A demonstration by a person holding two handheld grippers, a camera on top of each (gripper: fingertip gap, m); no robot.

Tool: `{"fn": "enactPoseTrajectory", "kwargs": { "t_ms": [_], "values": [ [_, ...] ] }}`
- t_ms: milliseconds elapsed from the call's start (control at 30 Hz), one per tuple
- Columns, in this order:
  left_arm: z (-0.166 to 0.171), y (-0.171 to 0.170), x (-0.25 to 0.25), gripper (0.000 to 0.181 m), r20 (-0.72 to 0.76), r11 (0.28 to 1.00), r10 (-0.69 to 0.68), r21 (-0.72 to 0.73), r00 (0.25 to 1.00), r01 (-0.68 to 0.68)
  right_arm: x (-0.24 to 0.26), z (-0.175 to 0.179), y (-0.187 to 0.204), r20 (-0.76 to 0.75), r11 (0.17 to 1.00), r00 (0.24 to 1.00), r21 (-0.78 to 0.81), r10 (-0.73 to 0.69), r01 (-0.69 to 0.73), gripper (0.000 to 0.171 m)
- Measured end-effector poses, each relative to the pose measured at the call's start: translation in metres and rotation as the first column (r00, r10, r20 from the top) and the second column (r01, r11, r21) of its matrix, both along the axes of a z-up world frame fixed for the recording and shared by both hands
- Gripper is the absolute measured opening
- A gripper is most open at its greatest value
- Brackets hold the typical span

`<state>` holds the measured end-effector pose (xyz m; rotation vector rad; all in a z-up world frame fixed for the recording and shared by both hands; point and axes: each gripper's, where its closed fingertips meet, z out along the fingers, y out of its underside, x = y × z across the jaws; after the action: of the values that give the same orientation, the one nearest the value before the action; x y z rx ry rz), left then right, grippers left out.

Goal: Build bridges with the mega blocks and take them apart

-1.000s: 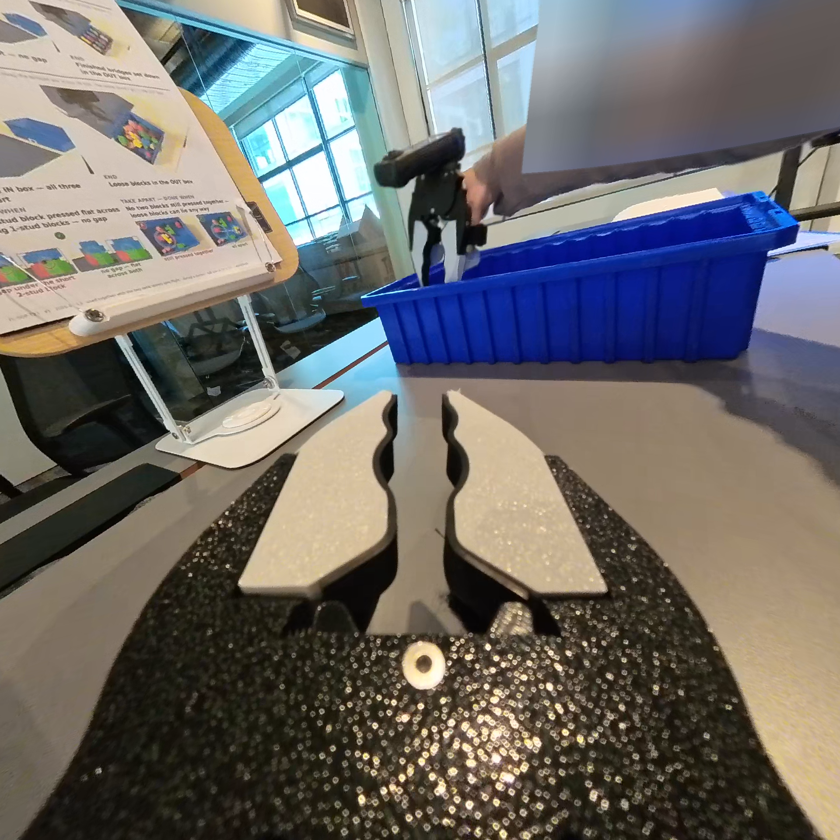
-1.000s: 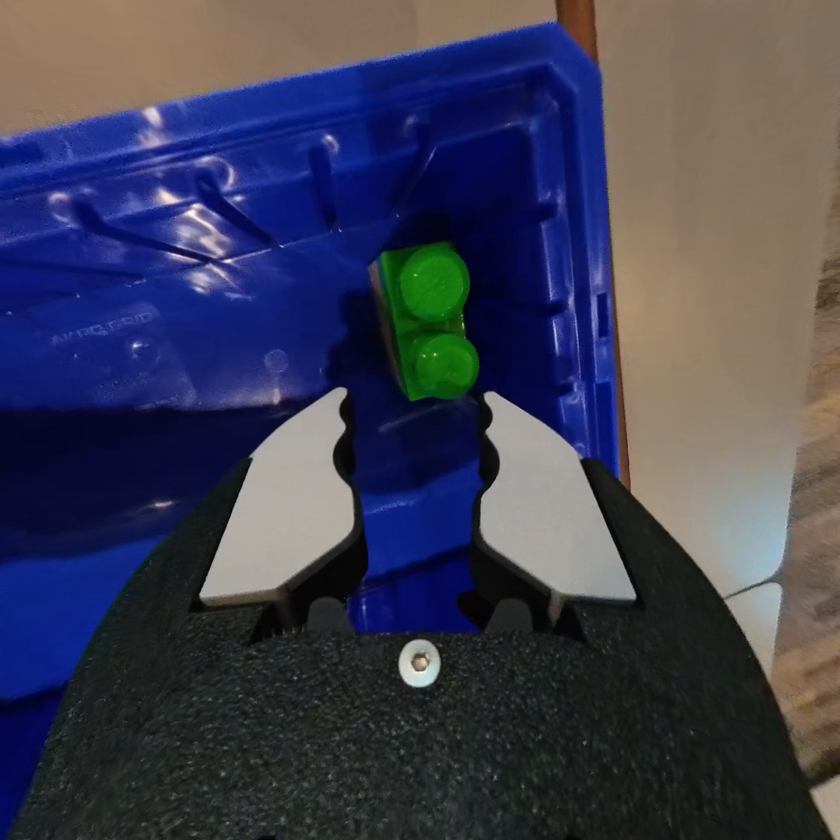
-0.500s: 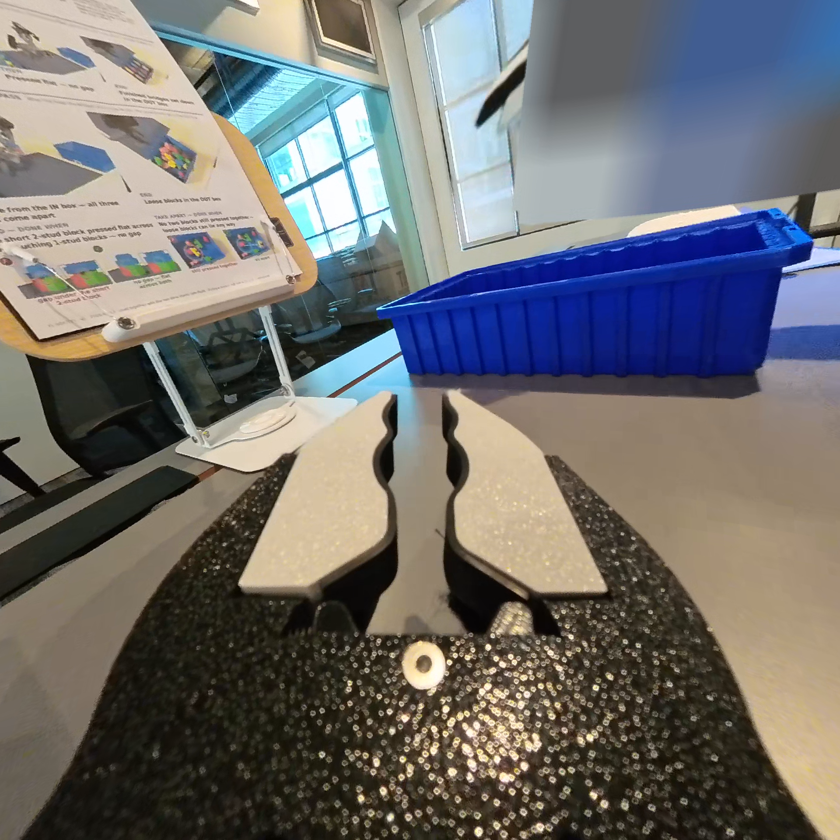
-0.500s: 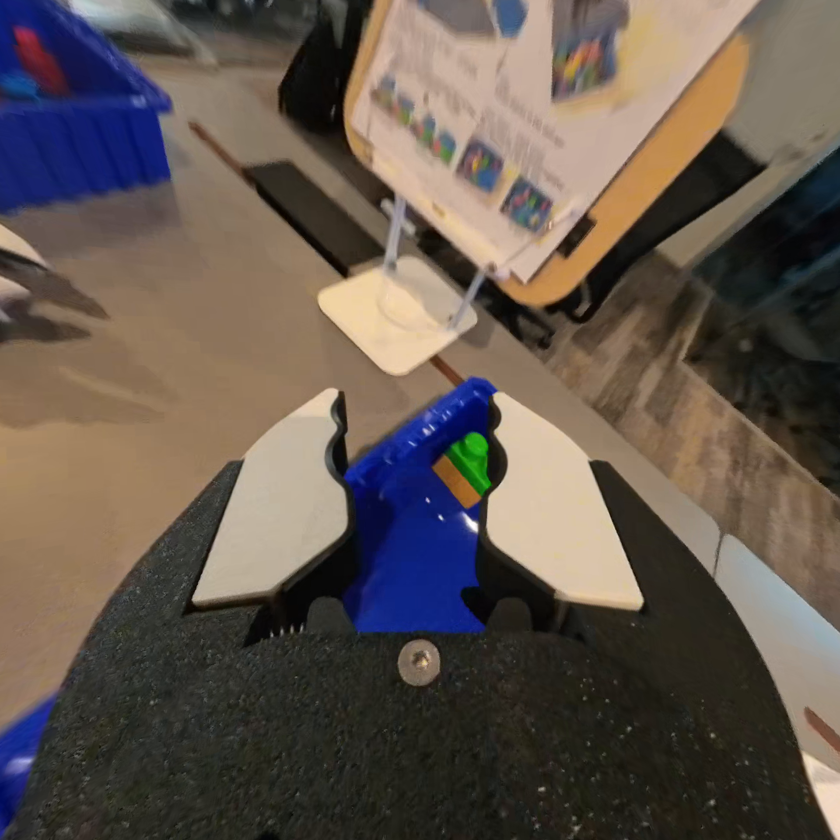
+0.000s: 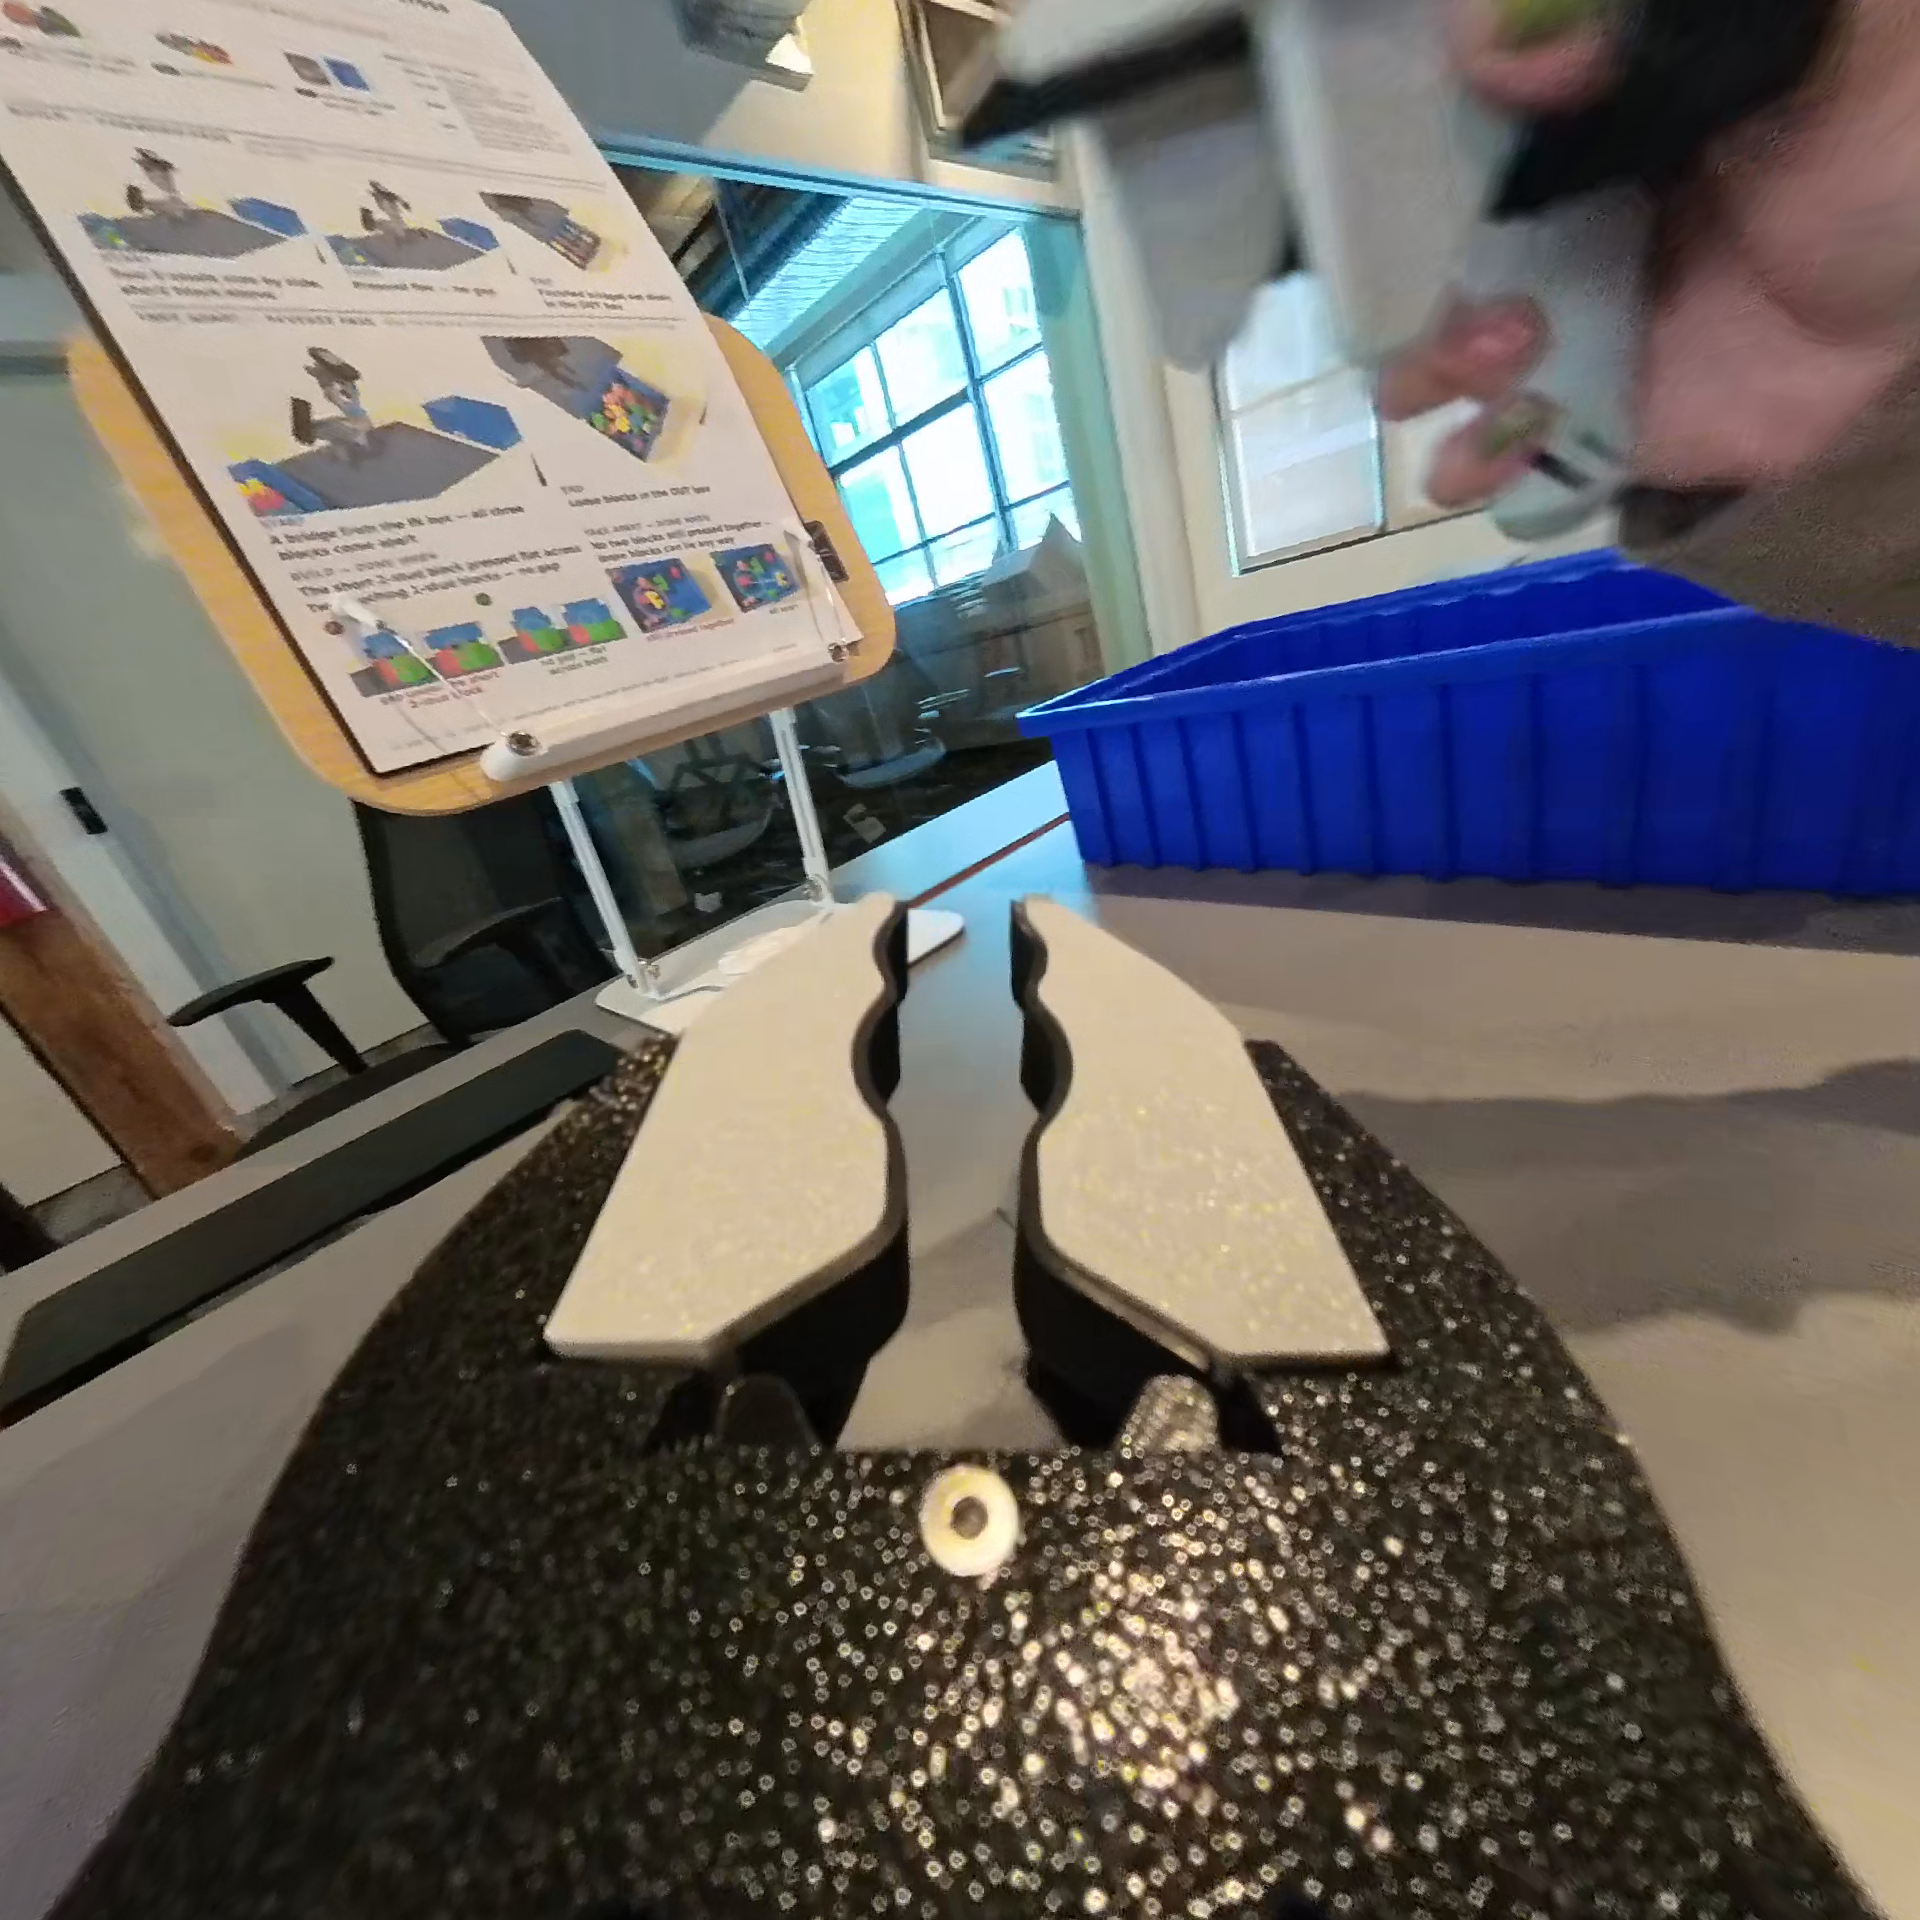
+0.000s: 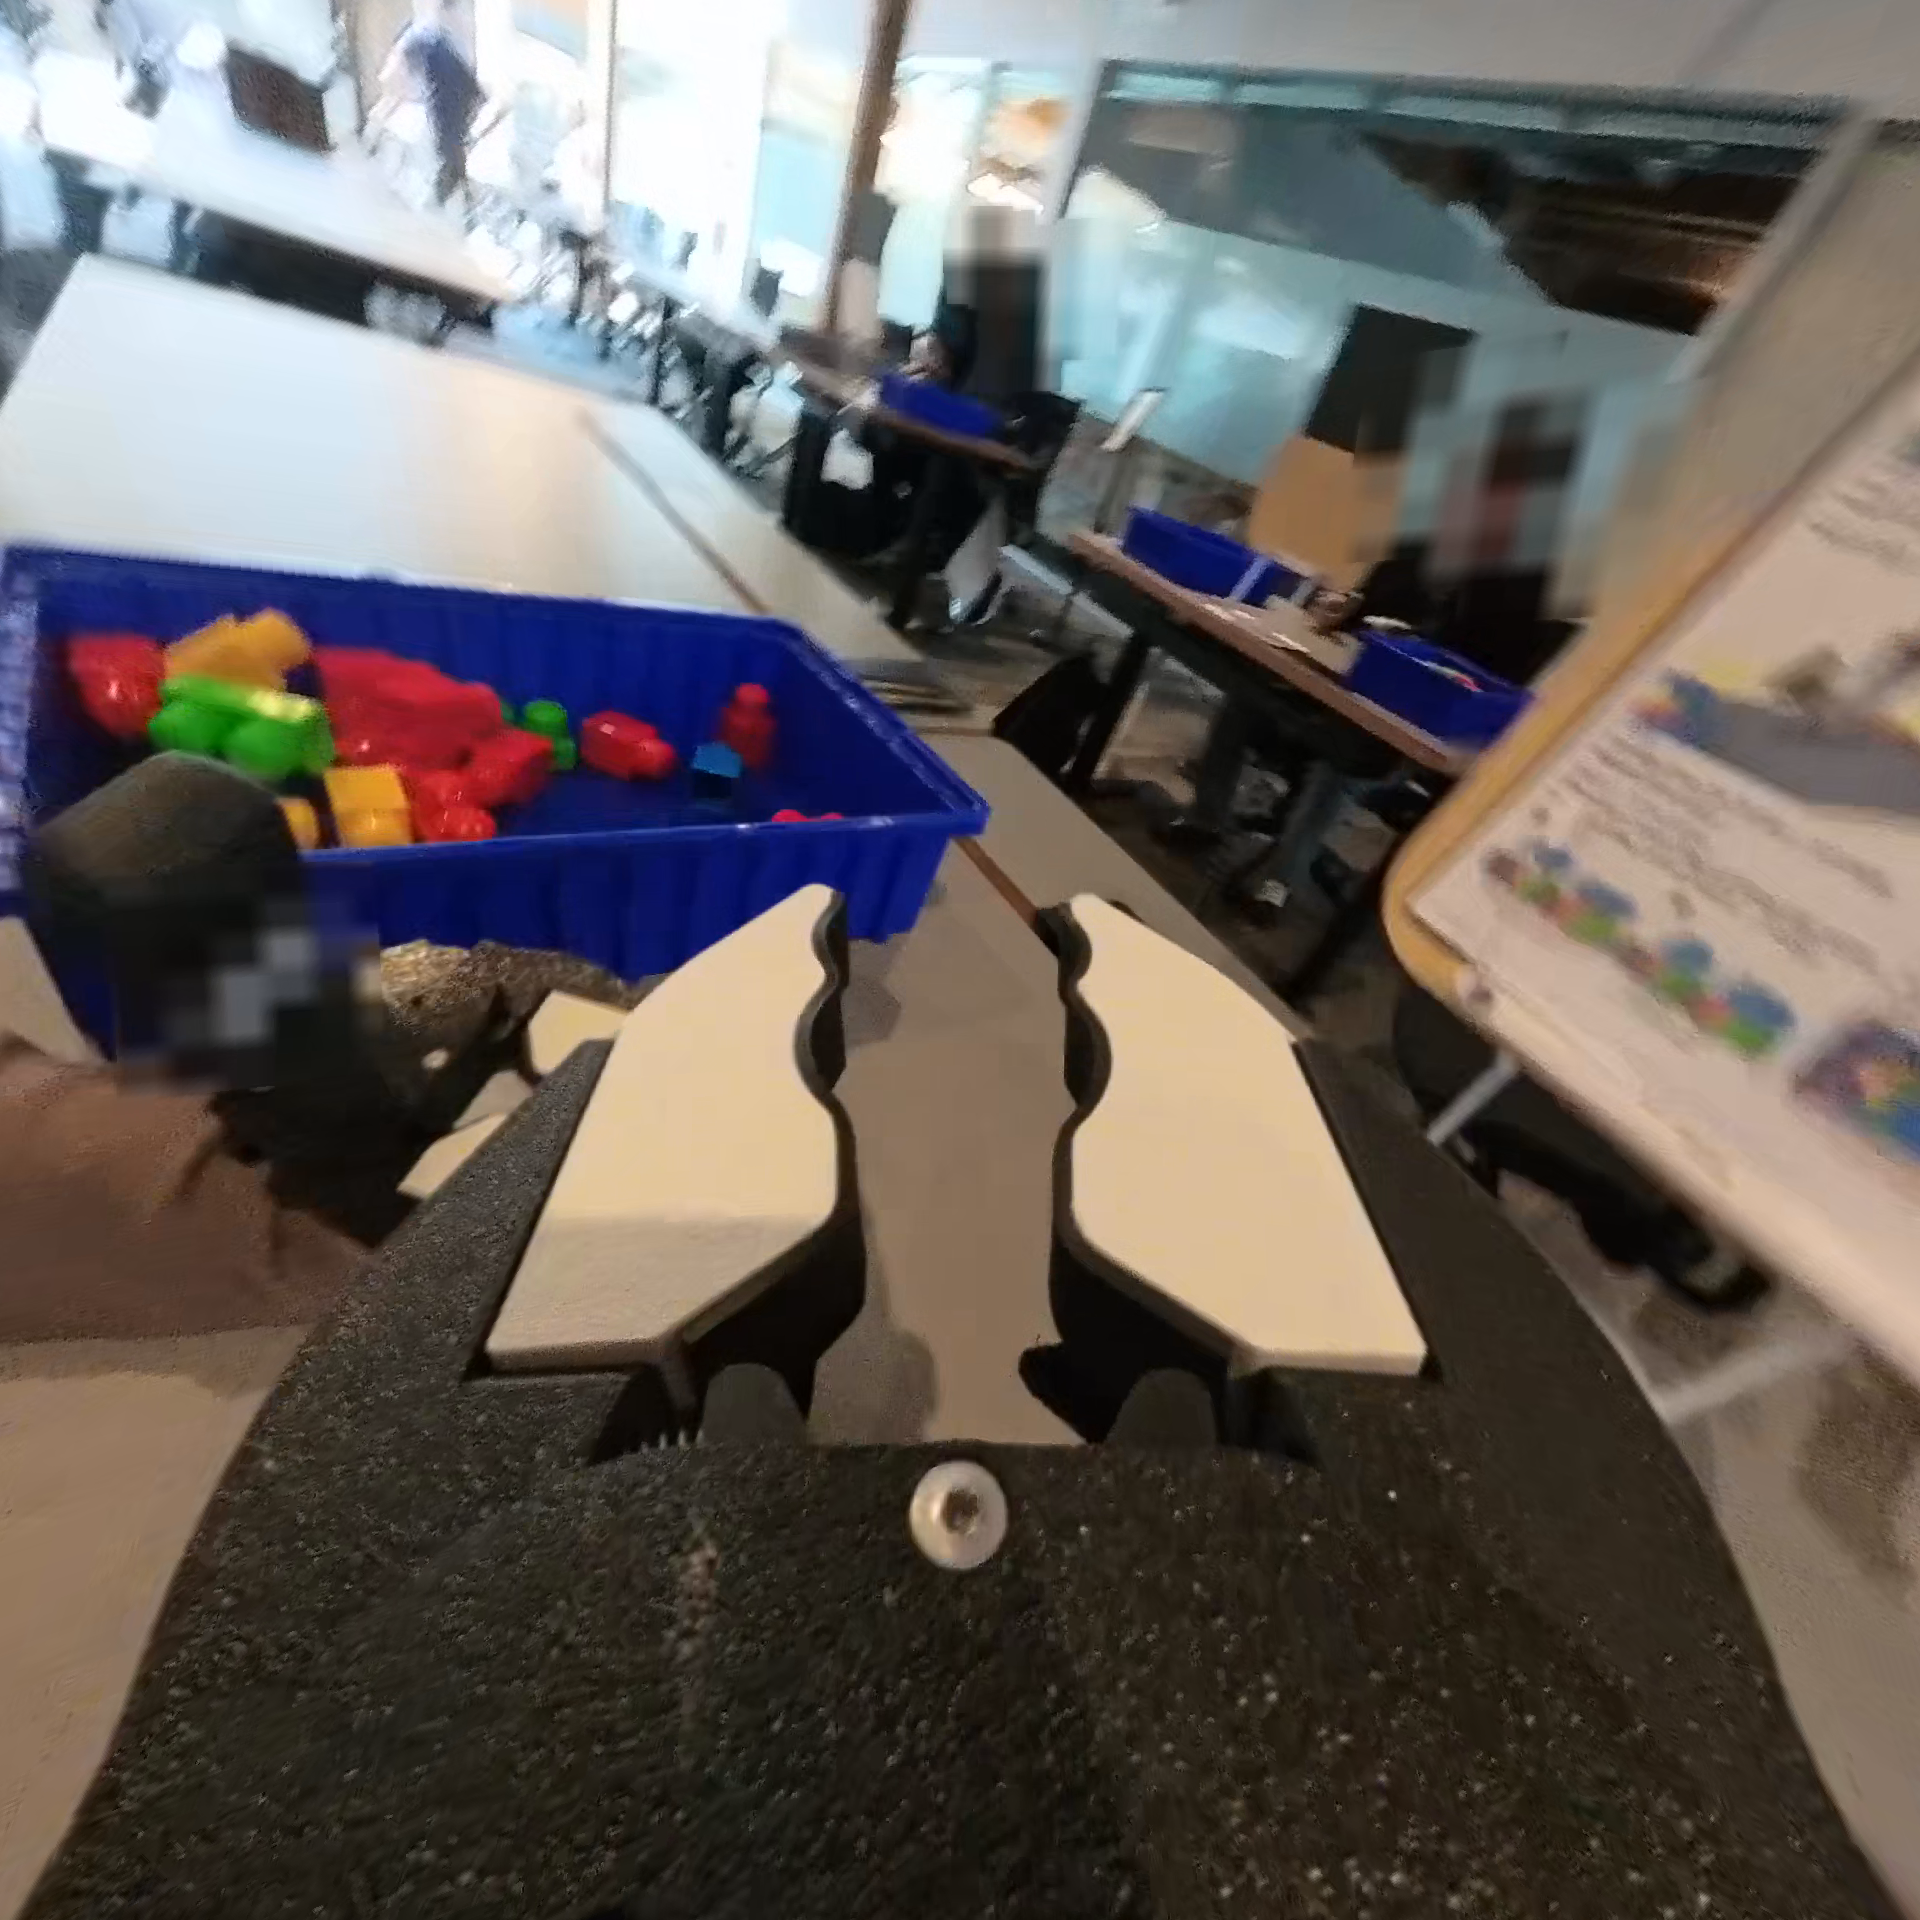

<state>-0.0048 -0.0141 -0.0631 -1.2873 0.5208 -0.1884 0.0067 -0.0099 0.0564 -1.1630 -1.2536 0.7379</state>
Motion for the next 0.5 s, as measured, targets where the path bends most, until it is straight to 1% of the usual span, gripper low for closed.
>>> {"fn": "enactPoseTrajectory", "kwargs": {
  "t_ms": [67, 100, 133, 167, 200, 267, 333, 433, 500],
  "values": [
    [0.002, 0.002, -0.004, 0.019, 0.005, 0.999, 0.035, 0.011, 0.999, -0.035, -0.046, 0.011, 0.001, 0.123, 0.989, 0.987, 0.093, 0.1, -0.111, 0.039],
    [0.002, 0.002, -0.006, 0.019, 0.008, 0.999, 0.045, 0.013, 0.999, -0.045, -0.071, 0.013, 0.001, 0.186, 0.978, 0.971, 0.116, 0.151, -0.174, 0.039],
    [0.002, 0.002, -0.007, 0.019, 0.01, 0.999, 0.053, 0.013, 0.999, -0.053, -0.095, 0.012, -0.001, 0.259, 0.961, 0.941, 0.111, 0.217, -0.252, 0.04],
    [0.002, 0.002, -0.009, 0.02, 0.015, 0.998, 0.063, 0.012, 0.998, -0.063, -0.119, 0.007, -0.004, 0.329, 0.942, 0.902, 0.086, 0.281, -0.325, 0.044],
    [0.003, 0.002, -0.011, 0.021, 0.02, 0.997, 0.077, 0.011, 0.997, -0.077, -0.14, 0.002, -0.009, 0.384, 0.918, 0.856, 0.052, 0.346, -0.394, 0.043],
    [0.003, 0.001, -0.018, 0.022, 0.032, 0.994, 0.108, 0.008, 0.994, -0.109, -0.178, -0.016, -0.024, 0.474, 0.855, 0.741, -0.049, 0.475, -0.516, 0.043],
    [0.003, 0.002, -0.026, 0.022, 0.055, 0.992, 0.129, -0.003, 0.99, -0.129, -0.206, -0.048, -0.036, 0.604, 0.81, 0.59, -0.171, 0.536, -0.561, 0.043],
    [0.001, 0.006, -0.038, 0.022, 0.114, 0.988, 0.155, -0.043, 0.981, -0.151, -0.238, -0.095, -0.053, 0.743, 0.788, 0.383, -0.31, 0.55, -0.531, 0.045],
    [-0.001, 0.008, -0.042, 0.022, 0.151, 0.987, 0.152, -0.07, 0.977, -0.143, -0.25, -0.127, -0.07, 0.807, 0.792, 0.227, -0.407, 0.545, -0.454, 0.052]
  ]
}}
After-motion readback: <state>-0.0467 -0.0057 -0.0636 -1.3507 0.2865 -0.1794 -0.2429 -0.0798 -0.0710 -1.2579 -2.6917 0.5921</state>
